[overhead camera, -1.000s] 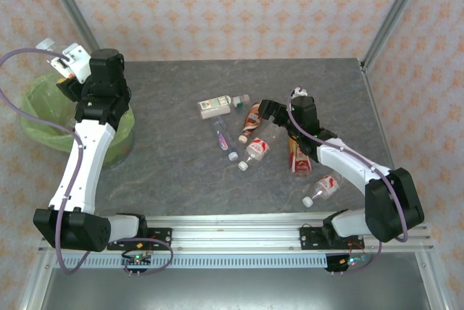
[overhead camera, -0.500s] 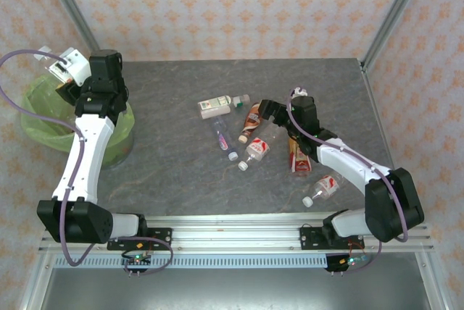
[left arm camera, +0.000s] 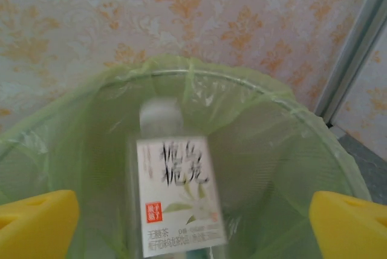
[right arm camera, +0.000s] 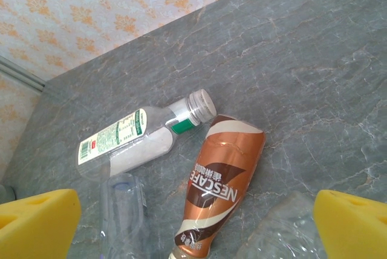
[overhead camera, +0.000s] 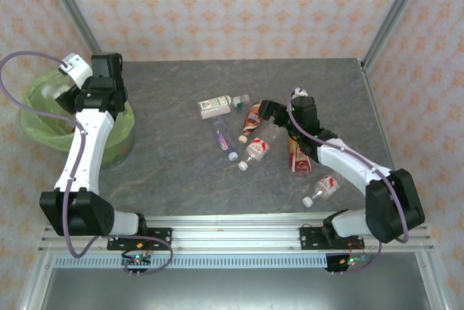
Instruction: Put the plastic bottles in the bin
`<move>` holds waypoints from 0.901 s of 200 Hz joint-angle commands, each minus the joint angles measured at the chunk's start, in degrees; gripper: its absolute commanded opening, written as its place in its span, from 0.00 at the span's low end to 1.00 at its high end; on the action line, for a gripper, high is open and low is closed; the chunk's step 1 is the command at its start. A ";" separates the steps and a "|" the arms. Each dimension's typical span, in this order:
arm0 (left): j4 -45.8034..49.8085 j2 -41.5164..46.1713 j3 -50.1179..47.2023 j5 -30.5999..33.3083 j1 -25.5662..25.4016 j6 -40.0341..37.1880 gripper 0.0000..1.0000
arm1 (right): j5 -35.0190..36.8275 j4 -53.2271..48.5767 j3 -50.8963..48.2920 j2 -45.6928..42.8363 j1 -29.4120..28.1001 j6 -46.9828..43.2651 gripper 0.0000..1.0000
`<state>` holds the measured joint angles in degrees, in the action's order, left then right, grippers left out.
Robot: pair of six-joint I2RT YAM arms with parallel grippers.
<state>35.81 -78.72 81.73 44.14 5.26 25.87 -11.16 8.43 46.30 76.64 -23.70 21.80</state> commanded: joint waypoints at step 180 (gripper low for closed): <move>-10.28 11.31 -7.48 -34.19 -5.48 -0.81 1.00 | 7.85 -39.28 -2.88 -19.03 14.80 1.94 0.99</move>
<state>28.88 -68.86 74.74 15.33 0.27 25.47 -1.80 -24.91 44.47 58.65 -12.19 21.45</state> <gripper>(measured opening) 0.999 0.992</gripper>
